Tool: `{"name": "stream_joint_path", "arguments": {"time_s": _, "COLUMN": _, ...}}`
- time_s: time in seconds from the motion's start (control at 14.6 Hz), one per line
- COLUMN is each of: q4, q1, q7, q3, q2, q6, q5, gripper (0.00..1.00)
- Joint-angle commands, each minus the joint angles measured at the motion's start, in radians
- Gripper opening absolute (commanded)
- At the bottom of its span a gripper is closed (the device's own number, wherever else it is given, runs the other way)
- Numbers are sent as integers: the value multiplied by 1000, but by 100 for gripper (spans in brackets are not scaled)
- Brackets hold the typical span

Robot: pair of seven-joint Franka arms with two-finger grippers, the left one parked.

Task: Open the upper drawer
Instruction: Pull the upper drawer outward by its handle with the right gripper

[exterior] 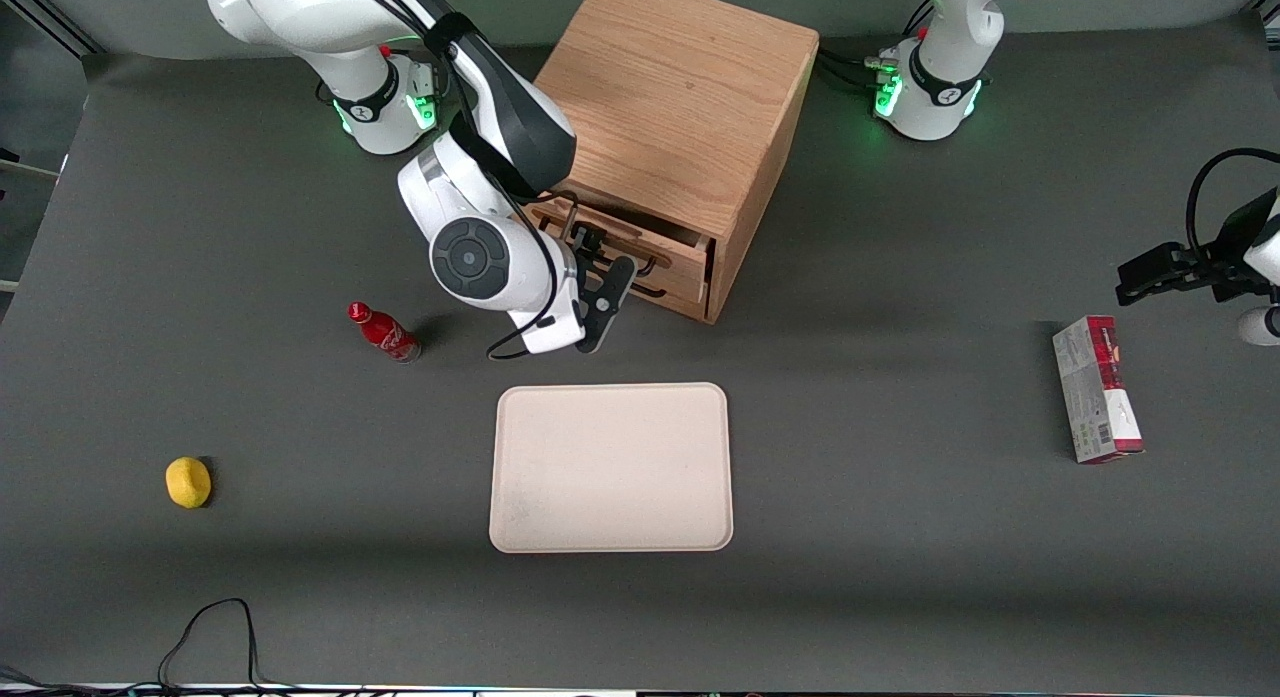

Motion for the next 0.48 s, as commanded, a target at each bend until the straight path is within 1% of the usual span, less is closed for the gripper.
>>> {"name": "stream_joint_path", "arguments": {"time_s": 0.0, "q4": 3, "q1": -10, "q7": -28, "q3": -1, "q2": -3, "q6": 20, "q5": -12, "gripper": 100}}
{"name": "stream_joint_path", "arguments": {"time_s": 0.41, "q4": 32, "q1": -48, "q7": -51, "q3": -1, "q2": 6, "q6": 39, "q5": -15, "gripper": 100}}
